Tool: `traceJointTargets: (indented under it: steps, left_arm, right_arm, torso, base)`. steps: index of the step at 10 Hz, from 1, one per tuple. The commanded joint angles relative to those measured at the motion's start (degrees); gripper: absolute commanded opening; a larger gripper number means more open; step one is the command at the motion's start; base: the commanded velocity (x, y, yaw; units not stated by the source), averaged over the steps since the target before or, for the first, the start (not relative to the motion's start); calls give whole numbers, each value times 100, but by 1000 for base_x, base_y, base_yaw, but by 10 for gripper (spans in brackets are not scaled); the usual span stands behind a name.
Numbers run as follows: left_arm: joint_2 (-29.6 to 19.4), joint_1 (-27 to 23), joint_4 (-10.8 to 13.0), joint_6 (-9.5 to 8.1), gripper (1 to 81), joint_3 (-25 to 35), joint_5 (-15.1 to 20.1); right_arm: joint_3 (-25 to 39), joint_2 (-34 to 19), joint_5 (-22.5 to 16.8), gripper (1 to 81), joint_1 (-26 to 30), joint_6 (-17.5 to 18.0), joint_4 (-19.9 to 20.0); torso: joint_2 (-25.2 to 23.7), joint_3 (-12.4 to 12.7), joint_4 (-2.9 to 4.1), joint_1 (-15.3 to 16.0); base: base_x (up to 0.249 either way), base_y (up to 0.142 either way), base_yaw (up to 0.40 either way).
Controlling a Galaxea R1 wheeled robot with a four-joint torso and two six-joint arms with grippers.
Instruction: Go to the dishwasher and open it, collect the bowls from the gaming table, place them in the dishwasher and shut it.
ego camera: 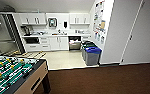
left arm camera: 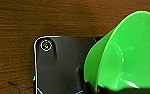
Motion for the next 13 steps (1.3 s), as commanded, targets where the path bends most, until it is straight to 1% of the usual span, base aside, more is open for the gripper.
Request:
traceJointTargets:
  steps: [1,4,13]
  left_arm:
    - [-88,-226,60,18,10,56,166]
    - [-88,-226,60,18,10,56,166]
    - [-132,-218,60,18,10,117,166]
  right_arm:
    - [-43,-156,-279,10,188,-29,-24]
    - [-43,-156,-279,10,189,-29,-24]
    - [-43,-147,-279,10,180,-29,-24]
  torso:
    - [0,0,0,0]
    - [-2,0,0,-5]
    - [0,0,0,-7]
  base:
    - [179,-77,0]
    - [180,-76,0]
    - [180,0,0]
